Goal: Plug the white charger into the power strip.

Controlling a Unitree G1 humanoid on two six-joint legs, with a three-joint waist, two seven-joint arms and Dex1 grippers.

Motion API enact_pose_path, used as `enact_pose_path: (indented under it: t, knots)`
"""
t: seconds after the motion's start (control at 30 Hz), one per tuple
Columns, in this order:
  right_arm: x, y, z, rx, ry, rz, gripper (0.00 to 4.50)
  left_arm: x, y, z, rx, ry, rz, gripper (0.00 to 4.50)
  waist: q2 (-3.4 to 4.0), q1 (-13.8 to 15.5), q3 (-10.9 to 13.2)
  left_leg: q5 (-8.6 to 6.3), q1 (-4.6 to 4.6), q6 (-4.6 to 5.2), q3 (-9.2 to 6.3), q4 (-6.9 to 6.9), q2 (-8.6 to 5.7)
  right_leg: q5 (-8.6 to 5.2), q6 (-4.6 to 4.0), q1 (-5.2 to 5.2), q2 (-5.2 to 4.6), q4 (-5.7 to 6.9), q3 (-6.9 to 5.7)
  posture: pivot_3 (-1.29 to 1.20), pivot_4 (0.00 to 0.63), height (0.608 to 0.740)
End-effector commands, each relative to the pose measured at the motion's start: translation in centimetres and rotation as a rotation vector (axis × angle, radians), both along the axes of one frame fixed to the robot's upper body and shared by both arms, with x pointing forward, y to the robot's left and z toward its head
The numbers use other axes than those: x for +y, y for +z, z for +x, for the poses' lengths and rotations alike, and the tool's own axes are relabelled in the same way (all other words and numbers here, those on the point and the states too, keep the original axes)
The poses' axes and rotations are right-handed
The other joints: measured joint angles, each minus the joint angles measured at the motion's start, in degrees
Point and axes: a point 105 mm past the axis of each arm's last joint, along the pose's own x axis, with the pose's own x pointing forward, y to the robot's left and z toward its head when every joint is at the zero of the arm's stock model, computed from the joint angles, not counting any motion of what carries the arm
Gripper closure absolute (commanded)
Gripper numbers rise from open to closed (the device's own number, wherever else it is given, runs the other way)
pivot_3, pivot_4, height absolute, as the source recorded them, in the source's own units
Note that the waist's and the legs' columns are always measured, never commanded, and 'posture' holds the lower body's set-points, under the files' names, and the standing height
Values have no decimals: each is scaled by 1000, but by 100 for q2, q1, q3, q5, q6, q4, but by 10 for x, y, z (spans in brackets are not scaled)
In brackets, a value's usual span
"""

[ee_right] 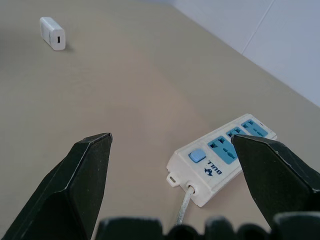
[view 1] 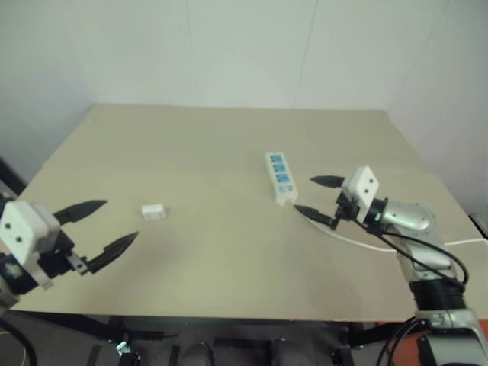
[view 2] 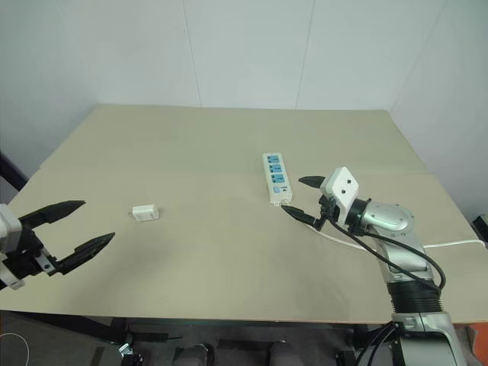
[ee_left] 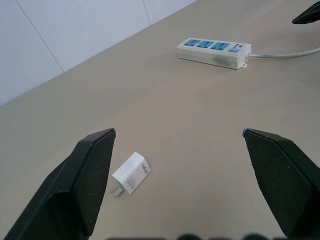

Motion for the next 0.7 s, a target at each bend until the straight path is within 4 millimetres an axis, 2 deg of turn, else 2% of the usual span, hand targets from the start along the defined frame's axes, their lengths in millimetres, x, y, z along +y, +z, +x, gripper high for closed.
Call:
enact_pose_path:
  t: [0.03, 0.4, 0.53, 0.7]
  knots:
    - [-2, 11, -2, -51, -5, 4, 0, -3, 8, 0, -37, -17, 10, 43, 0, 0, 0, 0, 0, 0, 0, 0, 0, 0, 0, 0, 0, 0, 0, 0, 150, 740]
    - [0, 7, 5, -25, -46, 23, 0, -3, 9, 2, -43, -18, 9, 43, -1, 0, 0, 0, 0, 0, 2, 0, 0, 2, 4, 0, 0, 0, 2, 0, 150, 740]
    - [10, -8, 21, 45, -162, 87, 0, -4, 9, 3, -47, -19, 9, 43, -6, -21, -4, 0, 3, 0, 2, 0, 1, 3, 4, 0, 2, 2, 3, 0, 150, 740]
    - [27, -11, 49, 152, -394, 285, 0, -6, 9, 3, -50, -31, 4, 43, -5, -36, -3, 0, 0, 0, 4, -2, 3, 9, 1, -9, 6, 5, 10, 0, 150, 740]
